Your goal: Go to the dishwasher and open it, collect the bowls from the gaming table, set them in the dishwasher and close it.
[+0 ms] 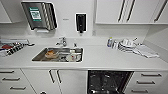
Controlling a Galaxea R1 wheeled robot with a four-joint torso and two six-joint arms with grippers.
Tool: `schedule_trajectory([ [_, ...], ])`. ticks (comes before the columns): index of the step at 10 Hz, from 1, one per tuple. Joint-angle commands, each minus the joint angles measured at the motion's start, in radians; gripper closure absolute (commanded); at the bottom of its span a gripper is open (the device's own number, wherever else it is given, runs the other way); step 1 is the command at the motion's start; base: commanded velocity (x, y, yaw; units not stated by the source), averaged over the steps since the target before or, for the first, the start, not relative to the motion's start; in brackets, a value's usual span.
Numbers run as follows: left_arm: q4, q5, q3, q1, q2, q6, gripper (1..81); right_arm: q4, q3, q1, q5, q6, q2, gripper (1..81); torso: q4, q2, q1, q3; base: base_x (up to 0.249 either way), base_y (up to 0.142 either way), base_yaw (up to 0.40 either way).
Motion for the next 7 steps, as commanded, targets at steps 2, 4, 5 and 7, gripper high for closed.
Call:
schedule_trajectory([
  [2,0.032,0.001,0.012,-0.045,-0.026,0.003,1.0,-0.005,0.004,0.062,-0.056,-0.014,-0.019,1.0,0.000,0.000,0.000,0.000,-0.082,0.000,0.000],
  [4,0.055,-0.016,-0.031,0.009,-0.002,0.001,1.0,-0.018,0.004,0.053,-0.056,-0.038,-0.018,1.0,0.000,0.000,0.000,0.000,-0.039,0.000,0.000],
  [5,0.055,-0.016,-0.054,0.039,0.010,0.001,1.0,-0.025,0.005,0.047,-0.056,-0.062,-0.018,1.0,0.000,-0.001,-0.002,0.000,0.000,0.000,0.000],
  [7,0.055,-0.008,-0.137,0.125,0.053,-0.002,1.0,-0.053,0.004,0.028,-0.056,-0.147,-0.019,1.0,0.000,0.000,-0.001,0.000,0.000,0.000,0.000],
])
